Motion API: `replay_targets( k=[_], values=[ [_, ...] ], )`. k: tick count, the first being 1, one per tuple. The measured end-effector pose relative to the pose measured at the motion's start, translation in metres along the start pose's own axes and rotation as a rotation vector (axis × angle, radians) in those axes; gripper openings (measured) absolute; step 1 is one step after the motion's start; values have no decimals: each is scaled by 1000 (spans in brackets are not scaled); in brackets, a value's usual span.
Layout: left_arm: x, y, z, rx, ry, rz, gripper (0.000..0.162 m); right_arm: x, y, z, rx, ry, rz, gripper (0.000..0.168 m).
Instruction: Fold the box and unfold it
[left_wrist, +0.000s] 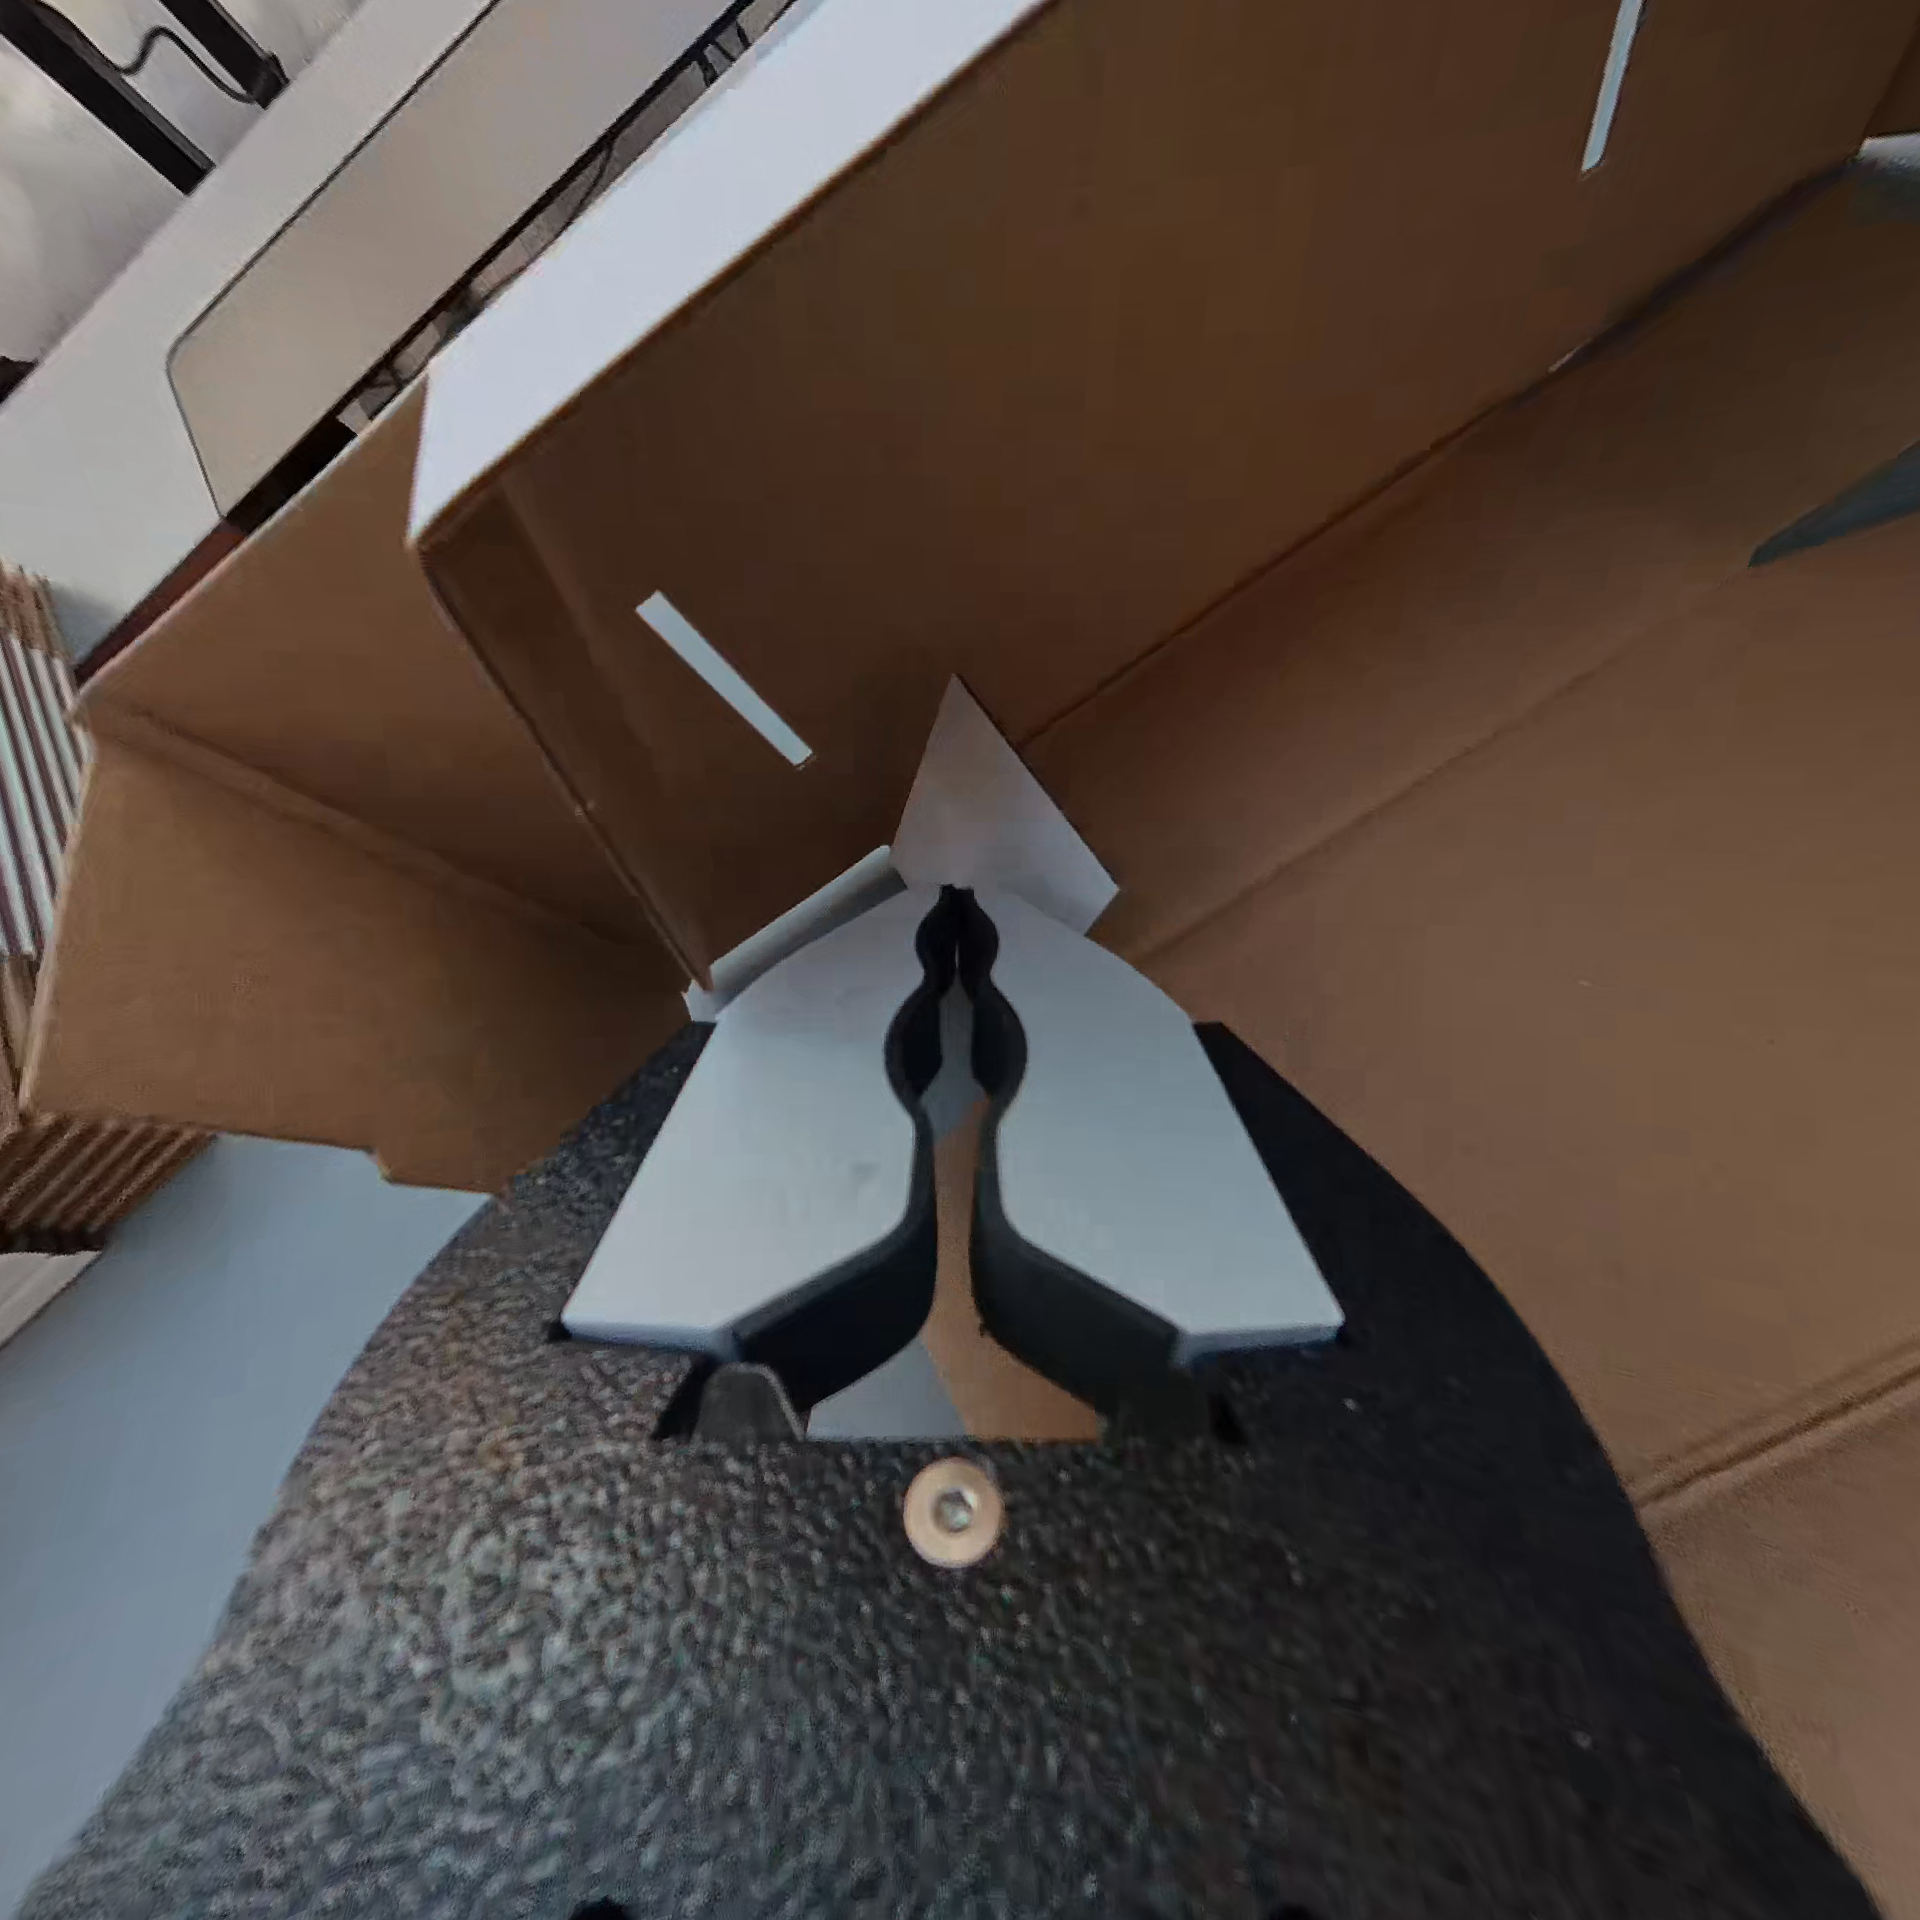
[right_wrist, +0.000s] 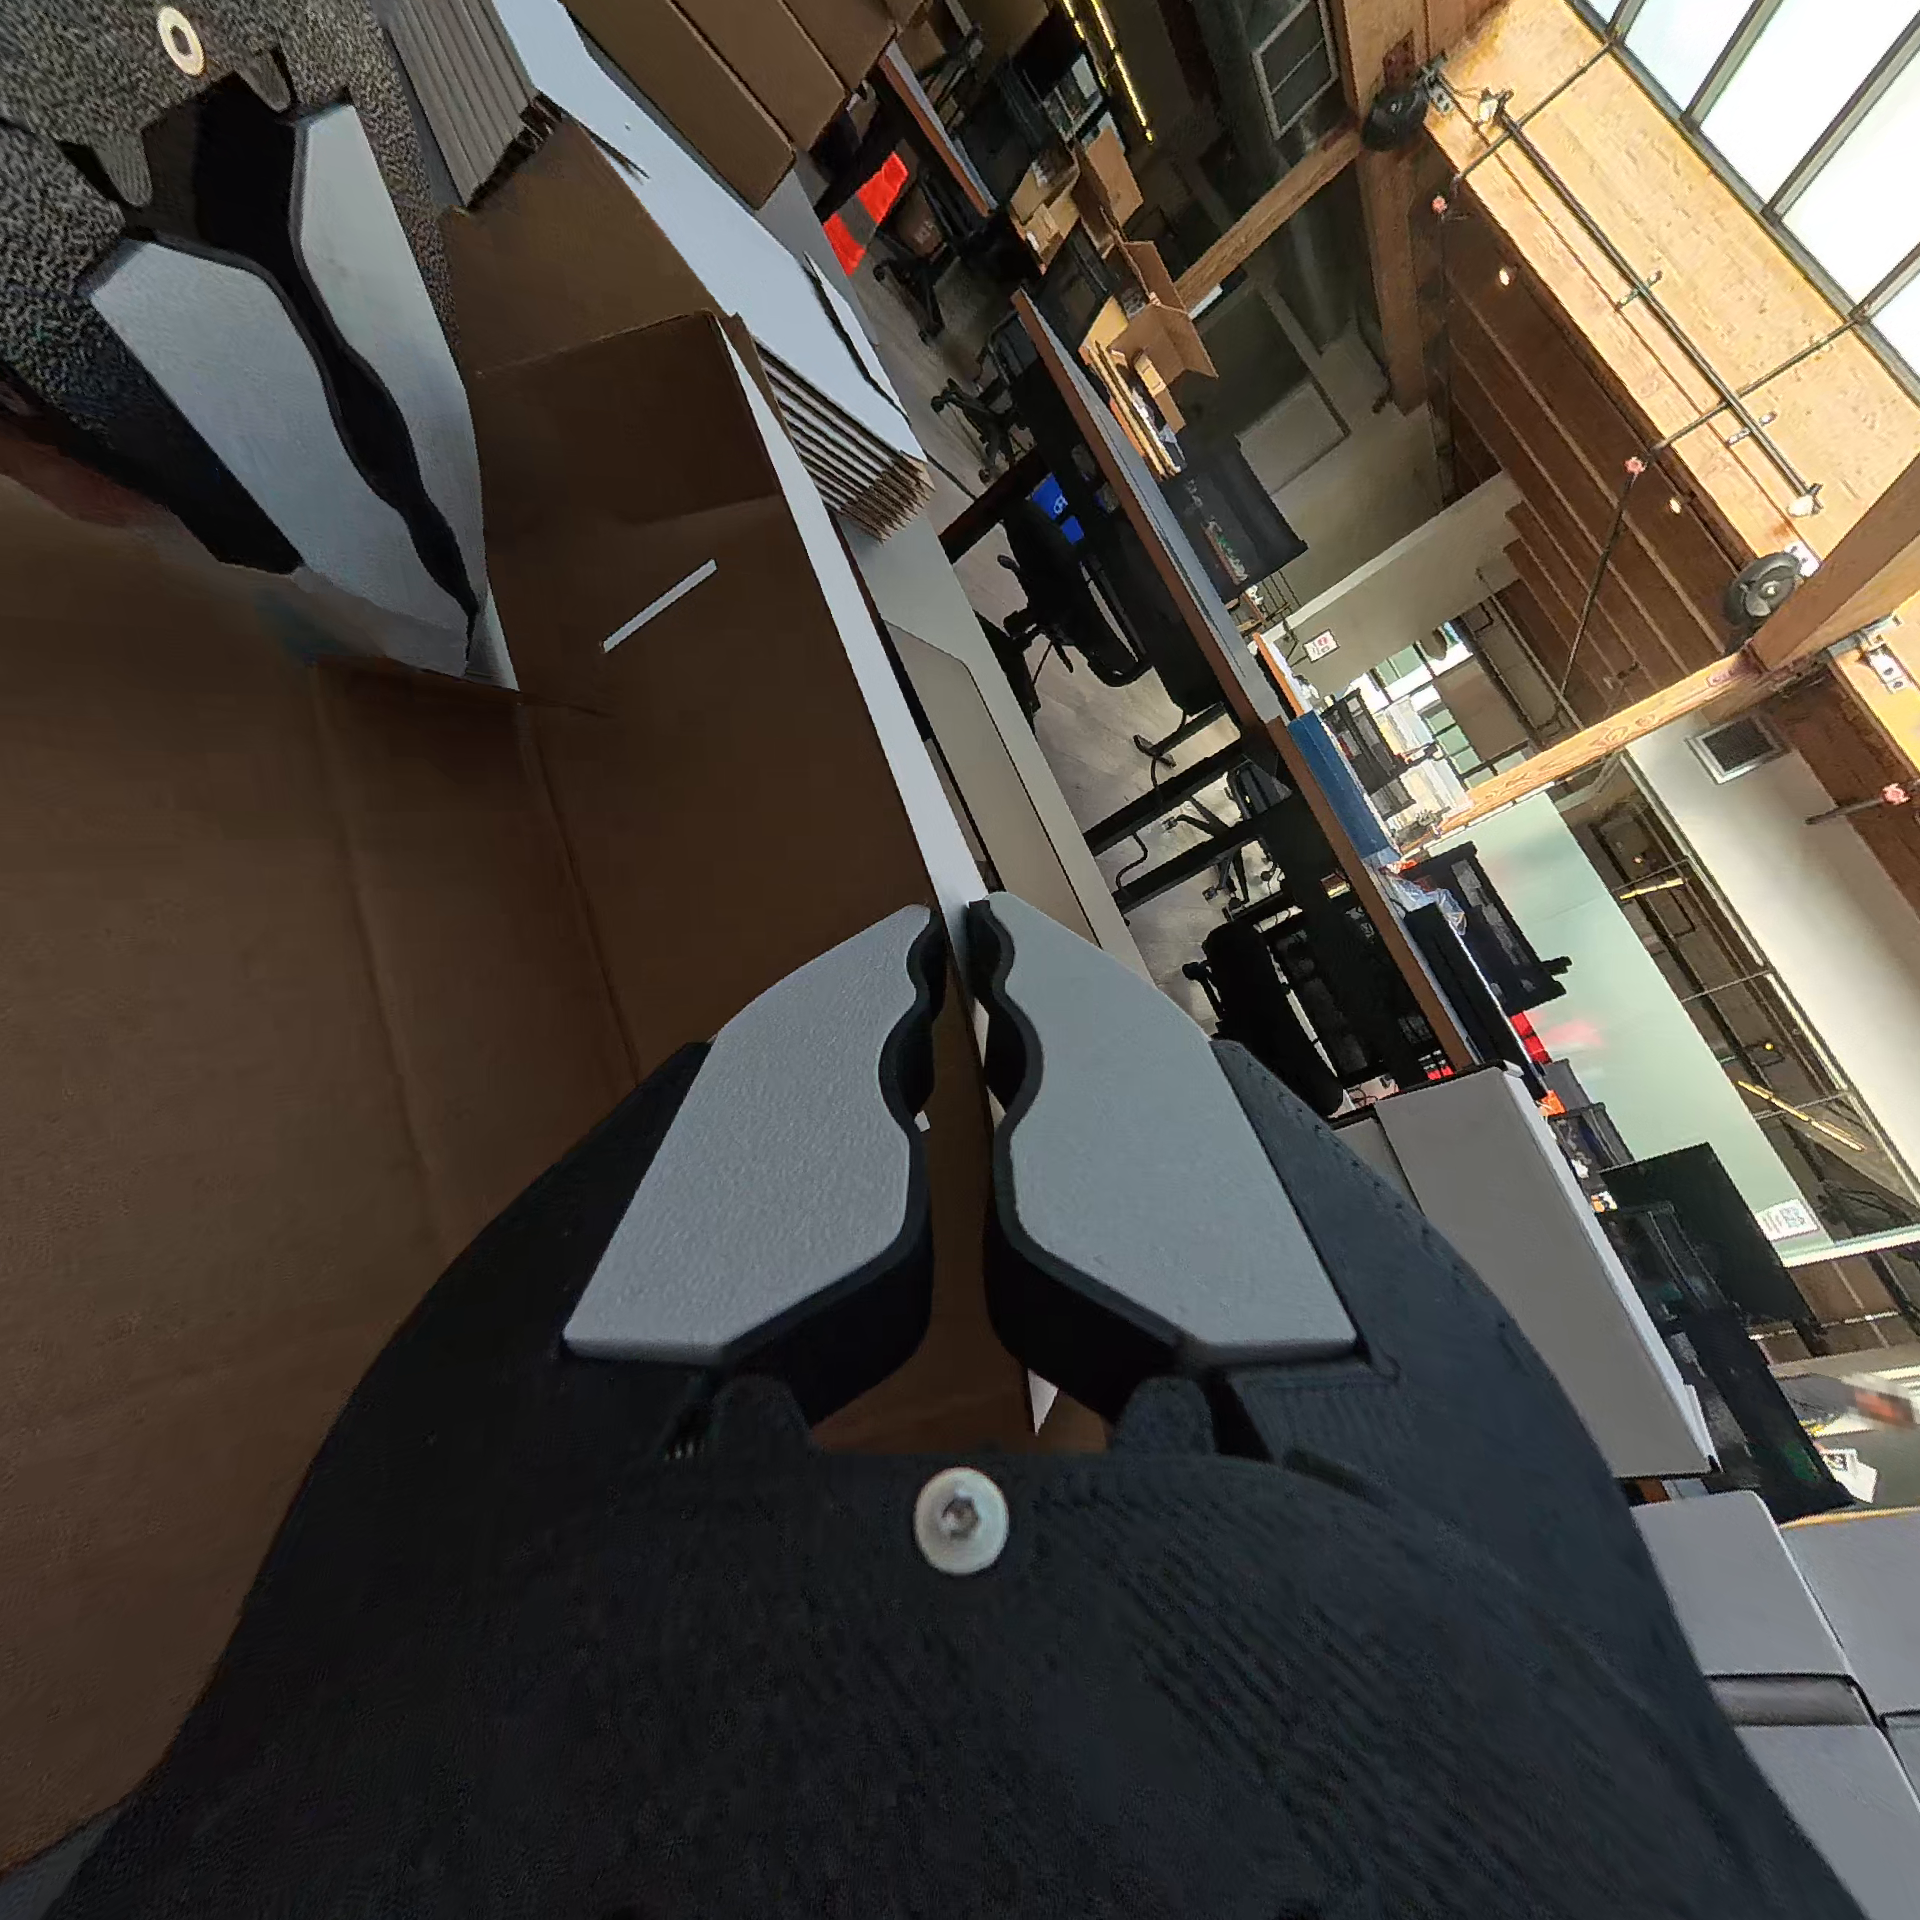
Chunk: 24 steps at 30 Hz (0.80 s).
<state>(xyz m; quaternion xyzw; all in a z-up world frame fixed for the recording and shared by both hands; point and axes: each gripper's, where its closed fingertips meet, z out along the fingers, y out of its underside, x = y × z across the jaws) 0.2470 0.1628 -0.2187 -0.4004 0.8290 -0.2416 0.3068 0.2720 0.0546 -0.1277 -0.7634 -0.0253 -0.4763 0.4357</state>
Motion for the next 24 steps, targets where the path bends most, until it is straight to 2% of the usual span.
replay_targets(
  k=[11,13,15,18,21,24],
  values=[
    [12,4,11,-196,-170,660,0,-2,2,0,8,12,-89,5],
    [12,3,11,-209,-187,723,0,-2,2,0,3,24,-119,5],
    [11,3,11,-168,-180,700,0,-2,3,0,-1,36,-155,5],
    [2,-7,-4,-22,-166,520,0,-2,4,0,-9,65,-229,4],
    [-14,-39,-46,268,-122,290,0,-2,5,-1,4,89,-275,3],
    [-68,-60,-88,505,-166,34,0,-3,6,-1,20,121,-323,3]
  ],
)
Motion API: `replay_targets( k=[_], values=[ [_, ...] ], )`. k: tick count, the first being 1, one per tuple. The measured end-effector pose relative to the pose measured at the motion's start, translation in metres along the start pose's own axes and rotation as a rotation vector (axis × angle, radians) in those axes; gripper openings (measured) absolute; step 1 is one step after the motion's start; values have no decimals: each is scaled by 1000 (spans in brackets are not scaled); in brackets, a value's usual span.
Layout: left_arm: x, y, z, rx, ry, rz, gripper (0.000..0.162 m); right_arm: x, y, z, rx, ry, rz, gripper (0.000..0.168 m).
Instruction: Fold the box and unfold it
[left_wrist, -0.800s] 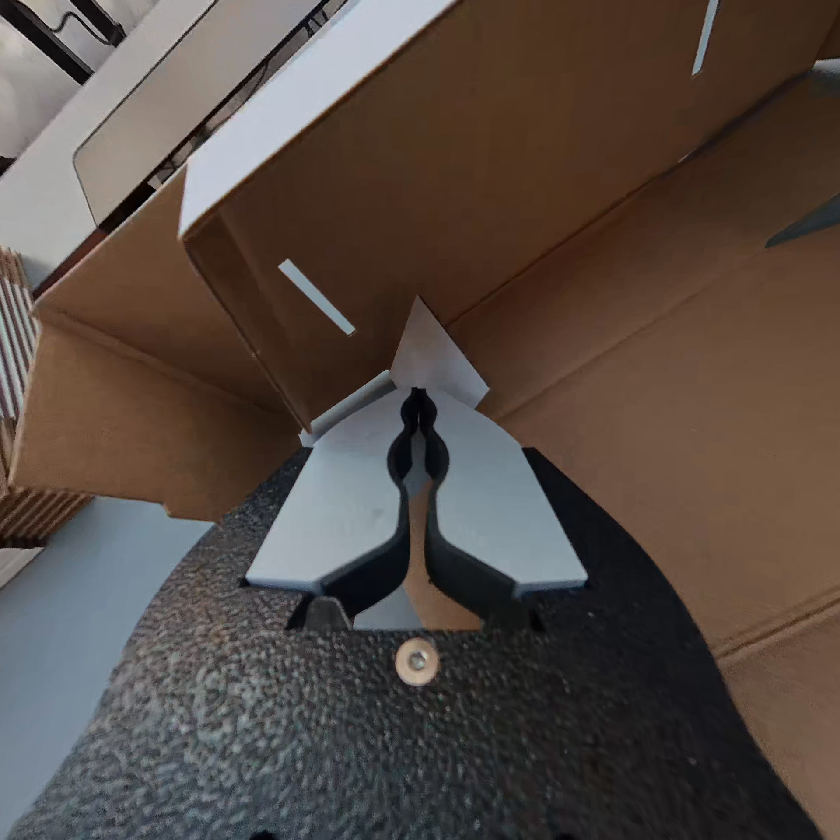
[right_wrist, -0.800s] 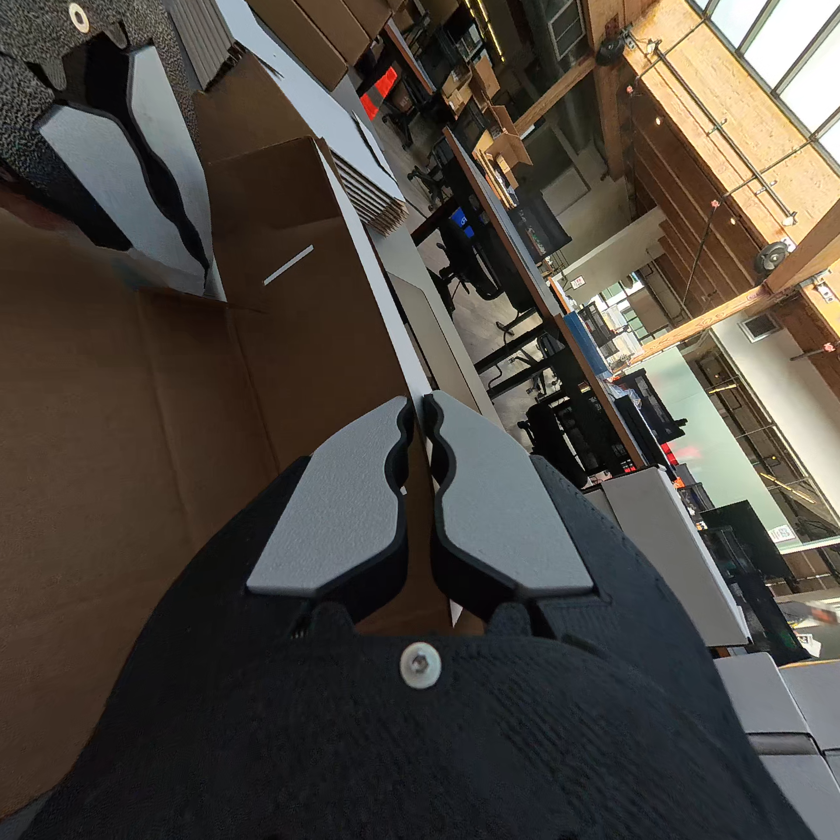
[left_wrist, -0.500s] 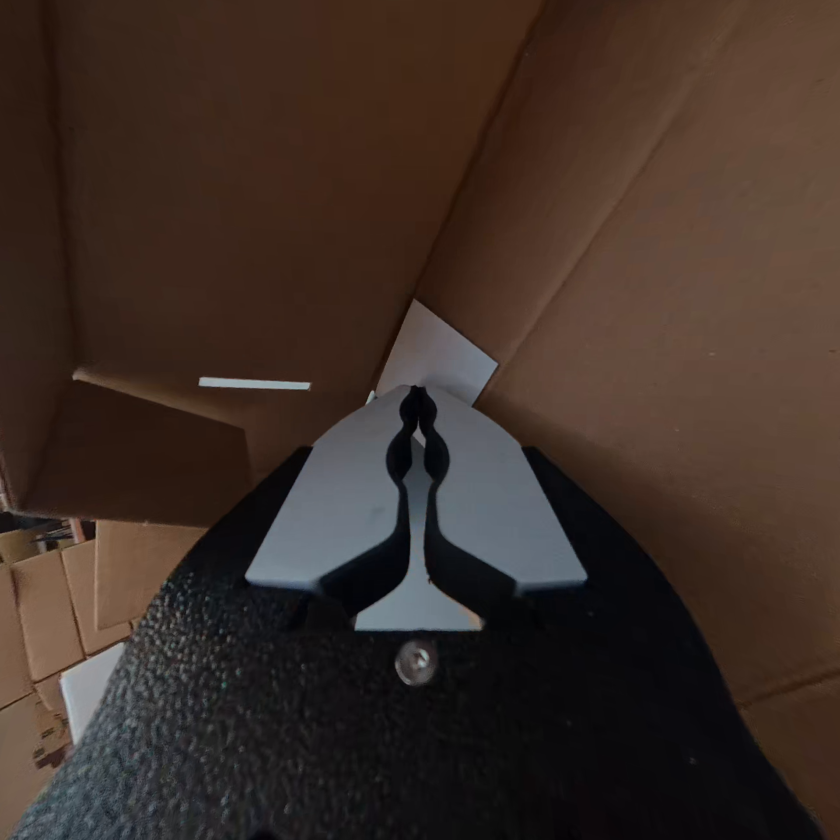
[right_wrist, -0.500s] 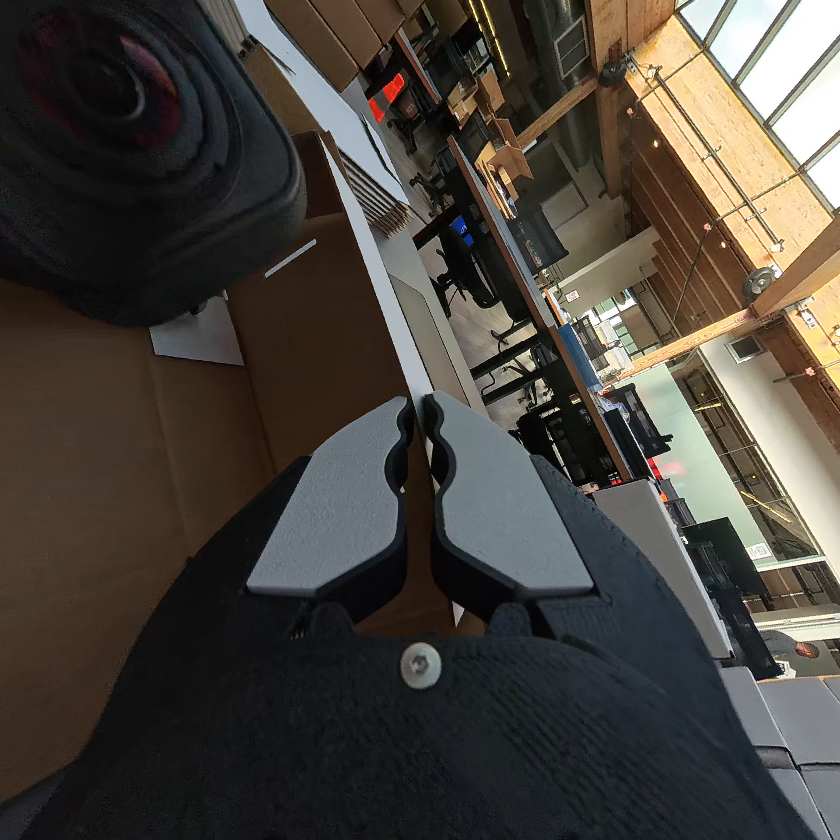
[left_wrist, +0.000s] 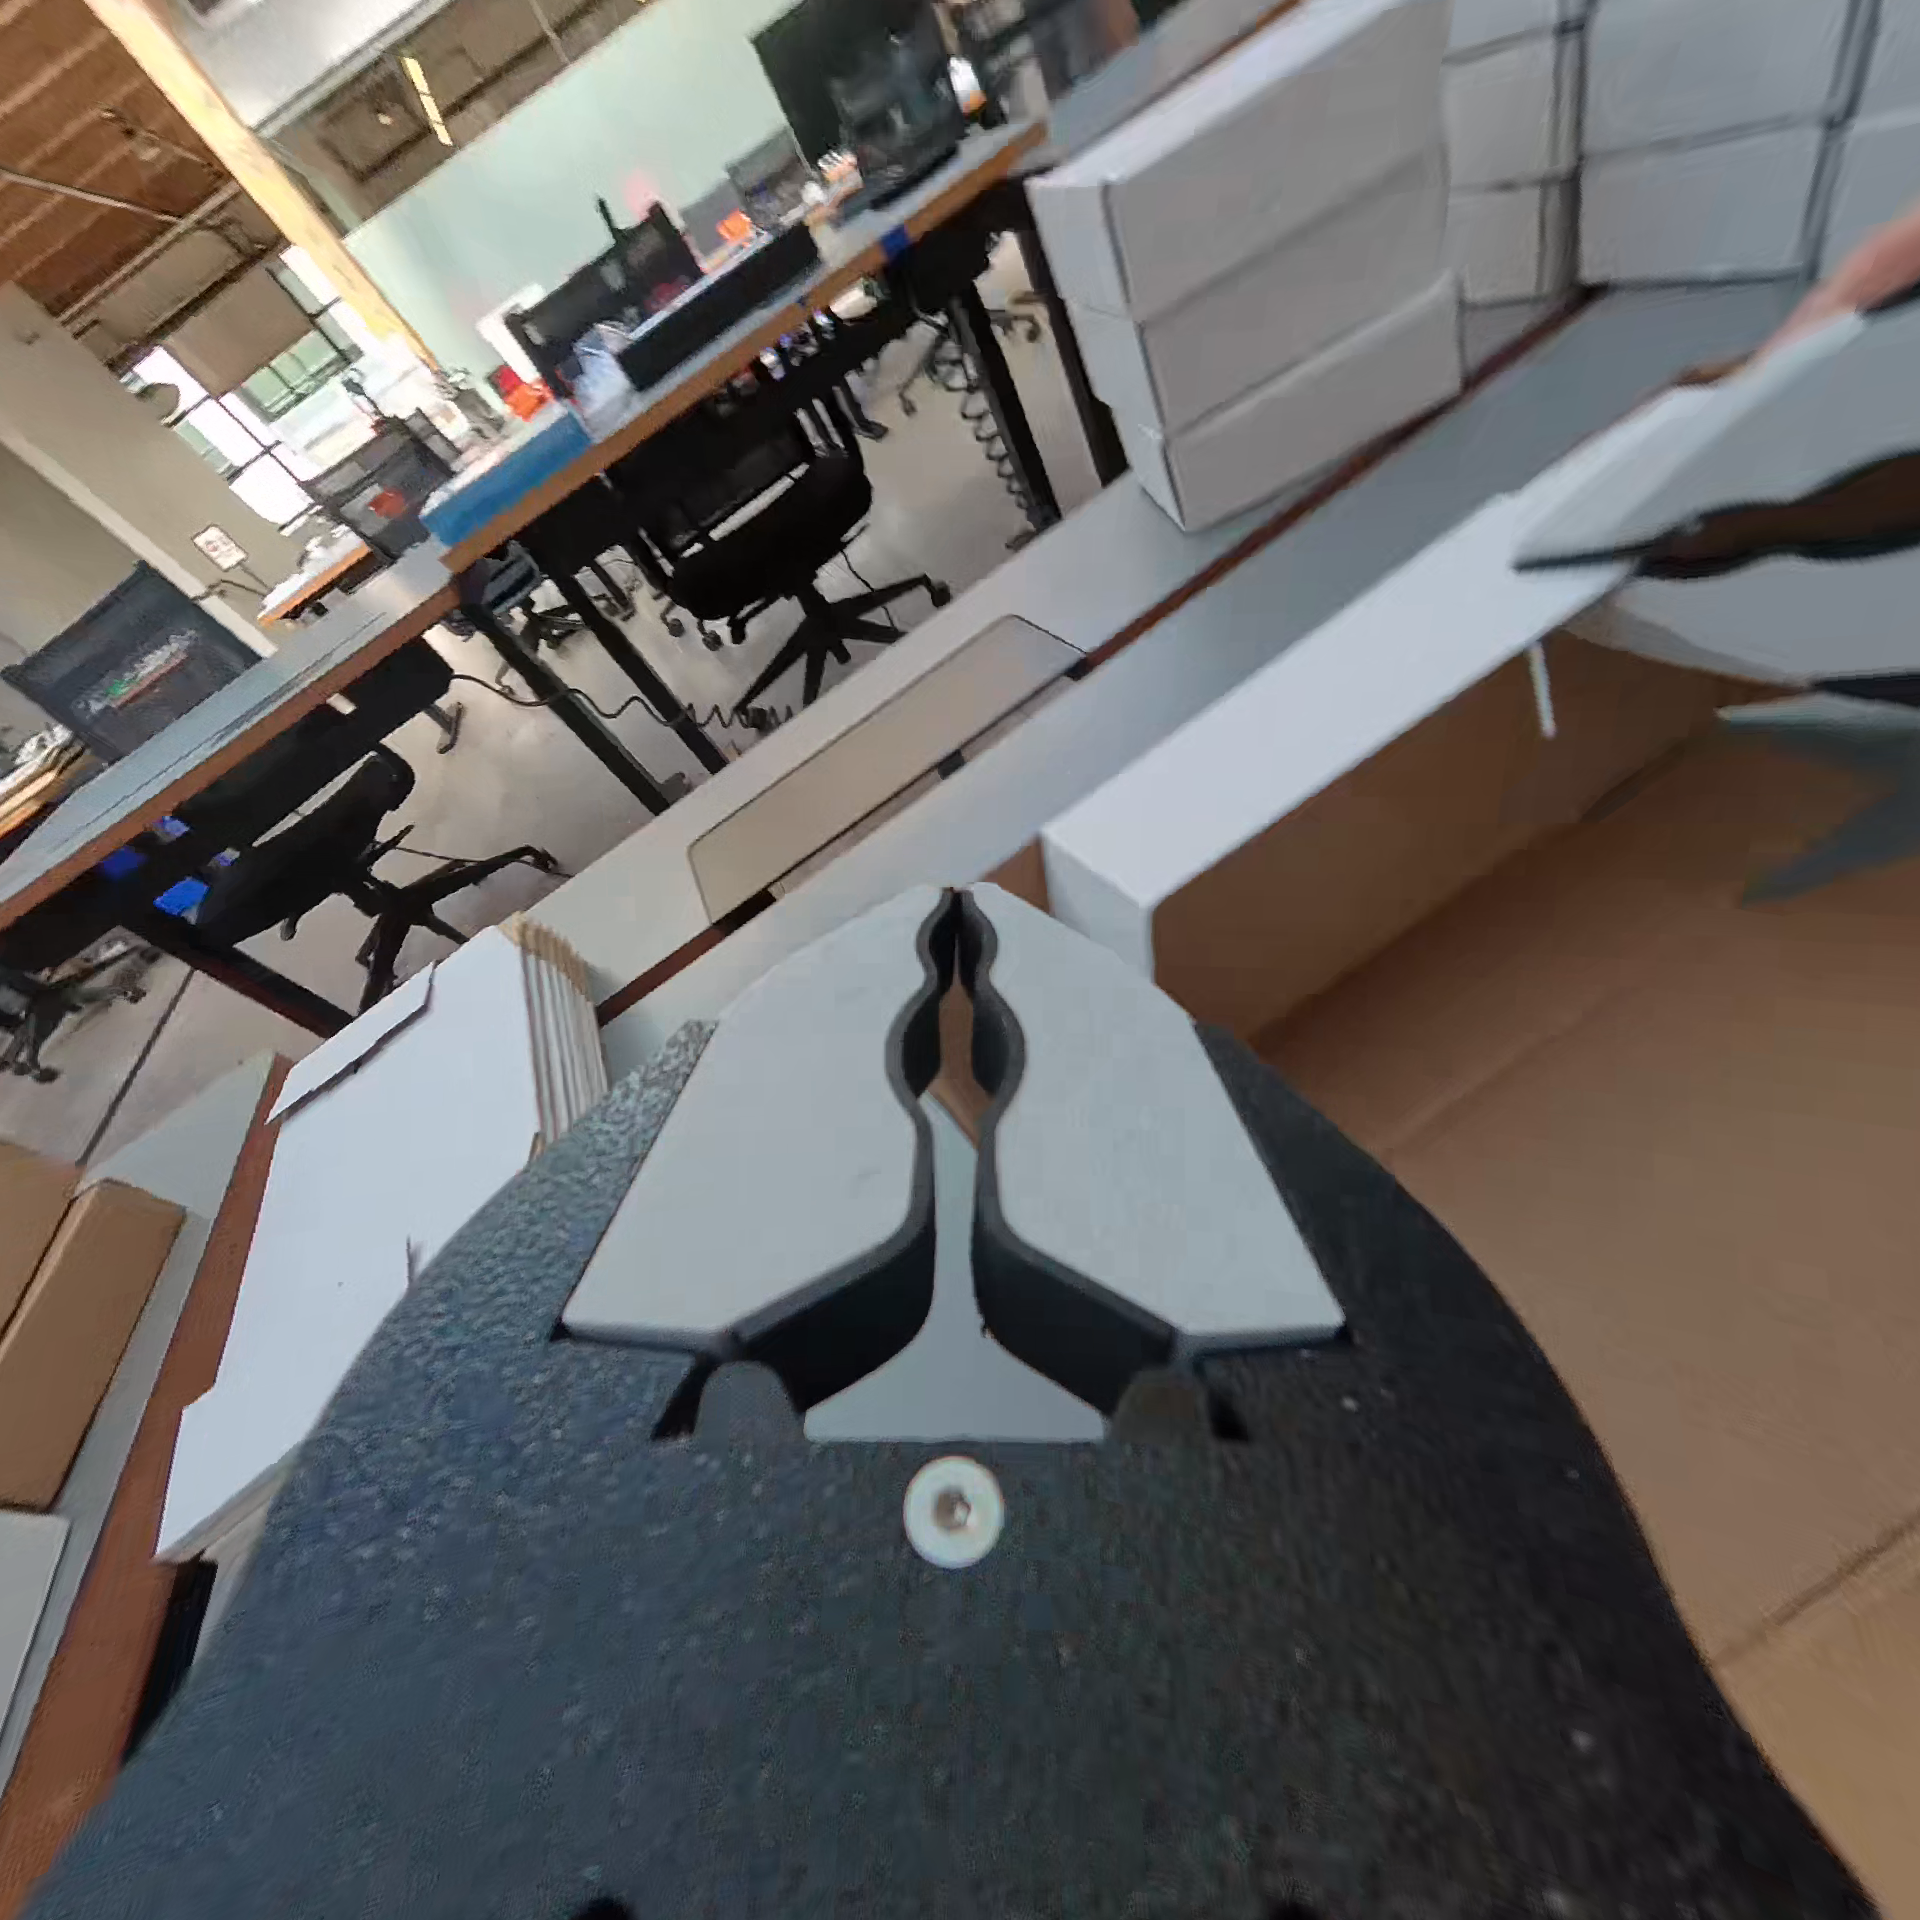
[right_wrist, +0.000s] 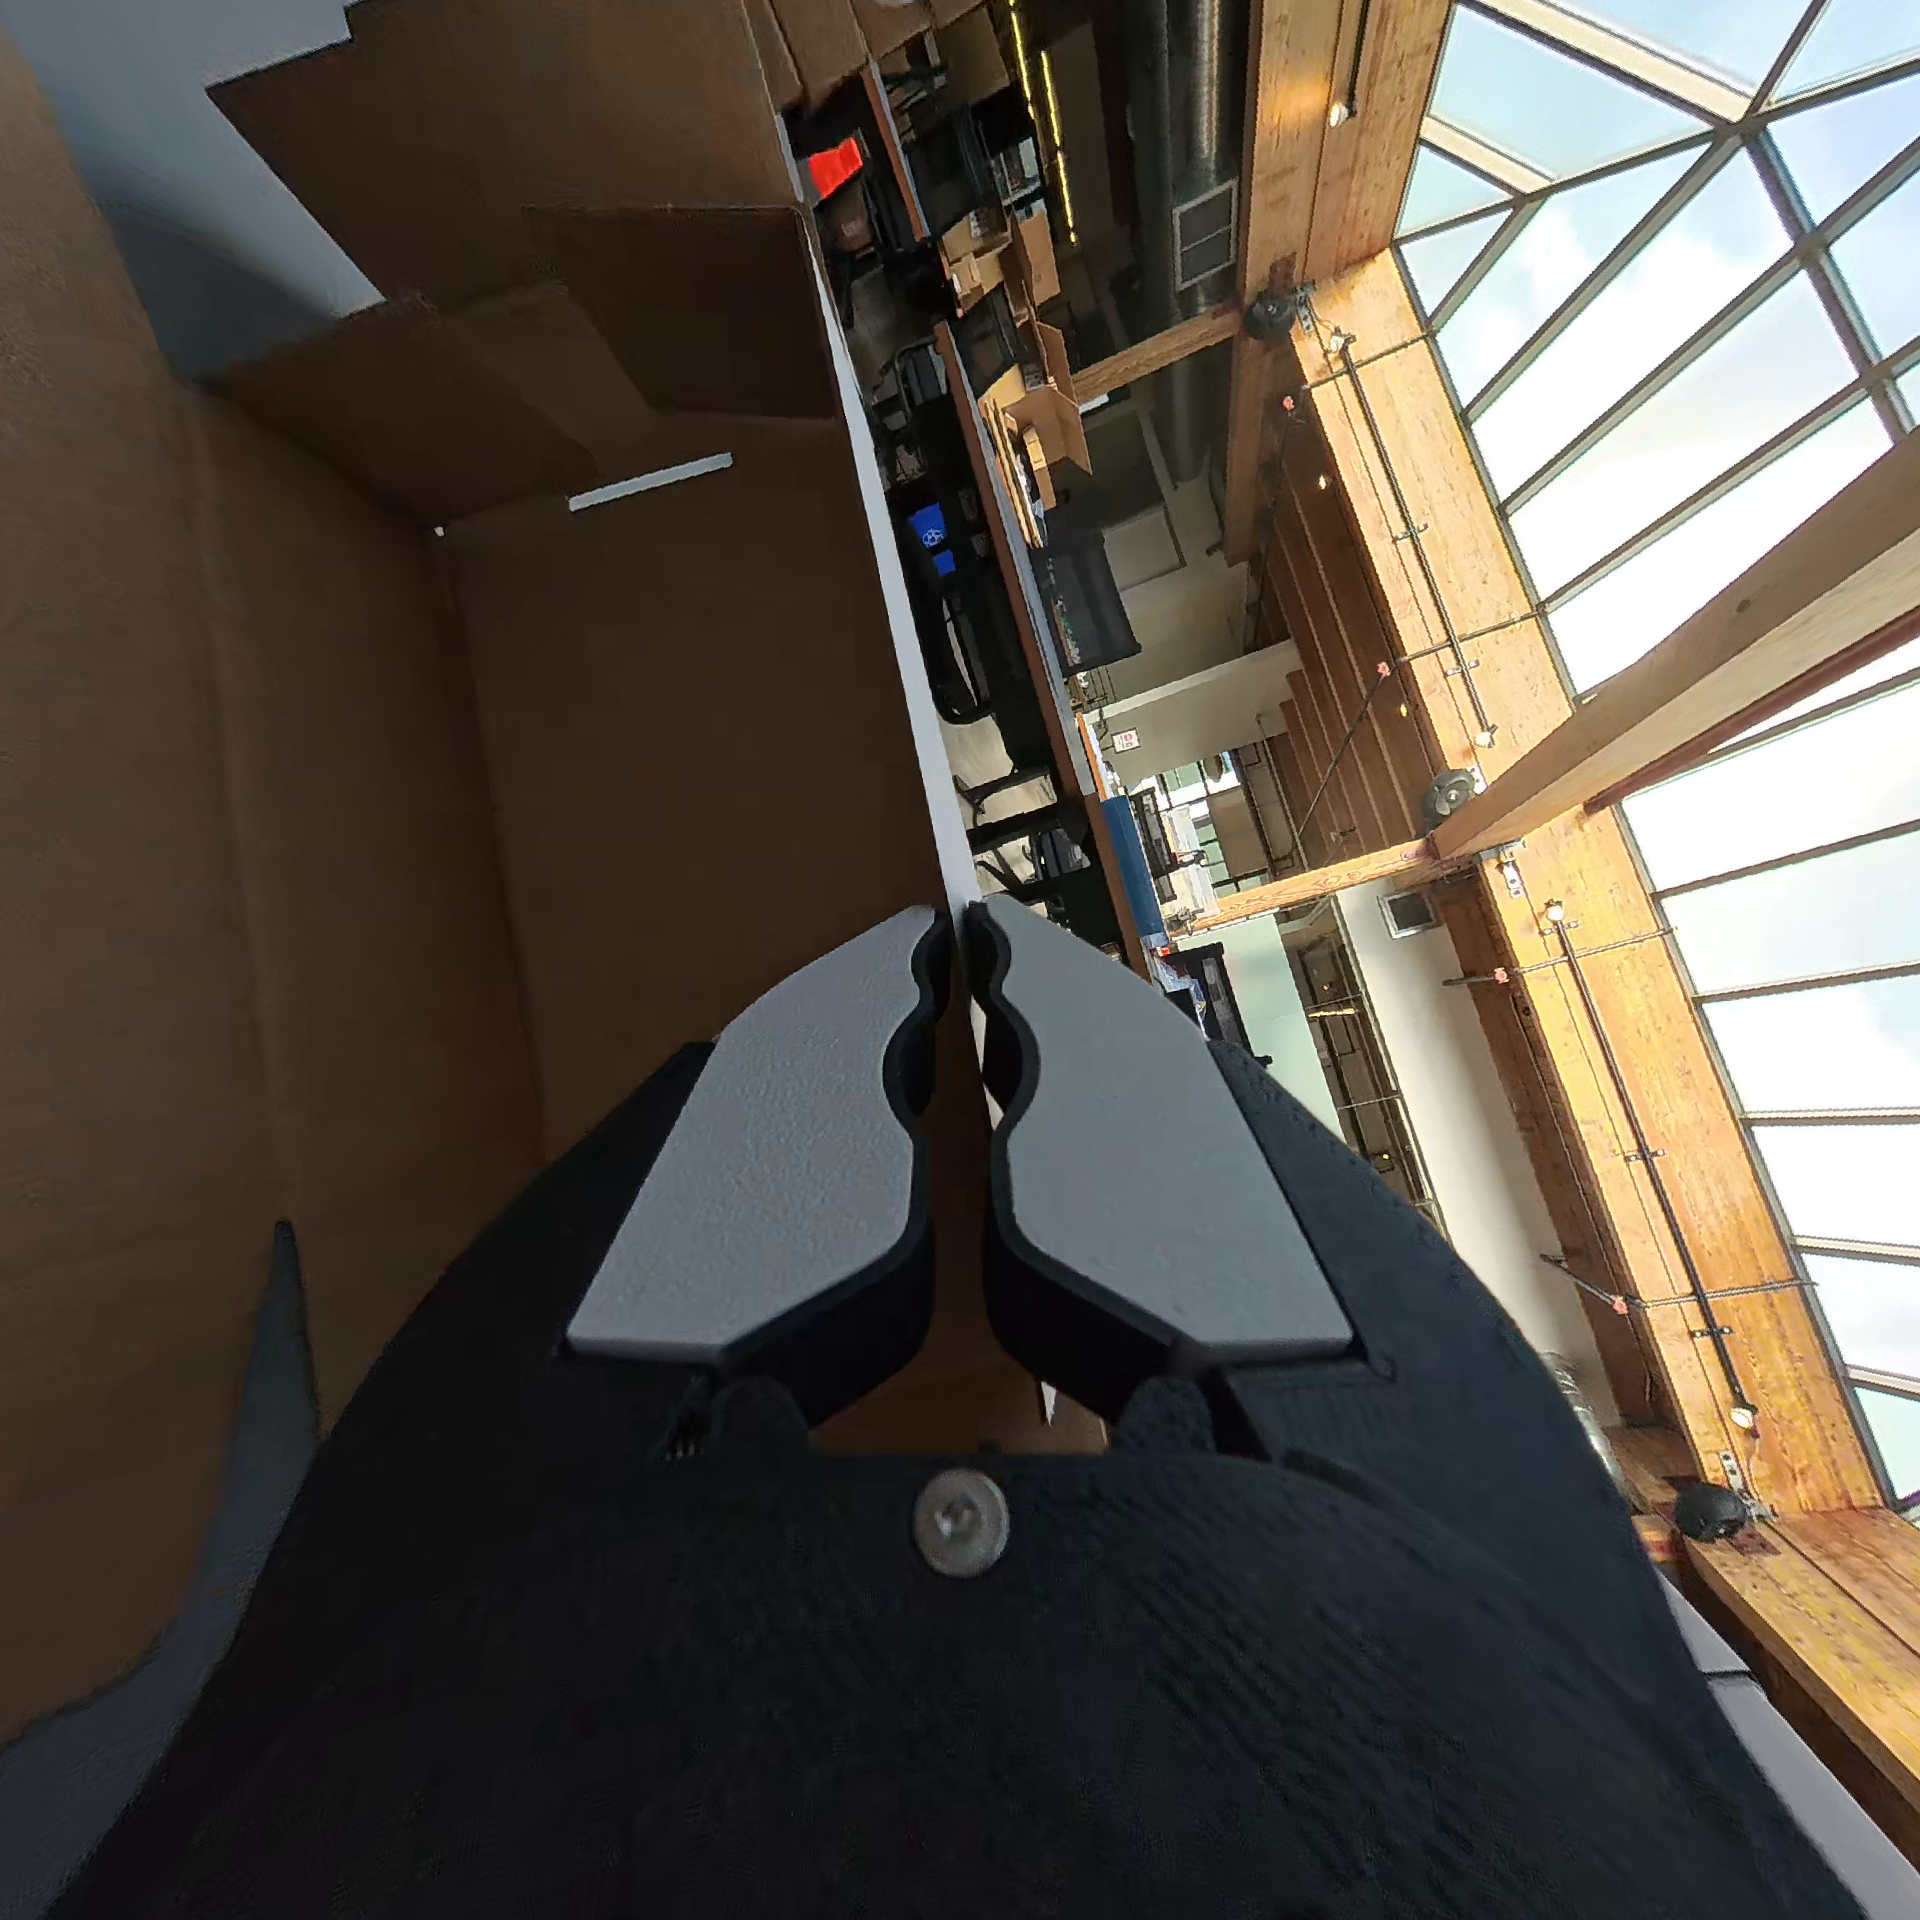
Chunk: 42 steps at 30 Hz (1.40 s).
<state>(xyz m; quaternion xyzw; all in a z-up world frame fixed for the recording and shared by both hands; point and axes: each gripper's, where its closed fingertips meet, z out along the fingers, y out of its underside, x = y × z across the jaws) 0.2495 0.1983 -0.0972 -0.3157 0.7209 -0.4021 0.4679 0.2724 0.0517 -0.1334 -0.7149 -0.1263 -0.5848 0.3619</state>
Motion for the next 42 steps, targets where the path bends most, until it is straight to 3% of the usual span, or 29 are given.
replay_targets(
  k=[2,3,5,12,14,19,28,31,35,39,42],
  values=[
    [-41,9,0,5,-52,-112,2,-1,-1,-1,19,16,-35,3],
    [-53,20,5,-24,-42,-149,13,-1,-2,-2,33,21,-43,3],
    [-64,42,18,-74,10,-190,18,-2,-3,-3,59,23,-44,3],
    [-36,88,55,-197,239,-91,34,-3,-5,-4,39,39,-137,3],
    [-24,87,57,-193,298,-101,34,-3,-5,-4,22,36,-143,3],
    [-8,85,50,-184,329,-116,0,-3,-2,-1,-91,63,-174,2],
    [13,75,19,-95,258,-34,0,-4,-3,-6,-270,118,-201,1],
    [39,65,9,-60,322,-59,0,-5,-4,-7,-291,123,-212,2],
    [43,62,11,-95,292,-20,0,-5,-5,-7,-291,124,-231,2],
    [44,69,7,-85,423,-153,4,-7,-9,-13,-249,116,-283,2],
    [41,74,2,-46,518,-176,18,-9,-11,-18,-214,93,-309,2]
  ],
)
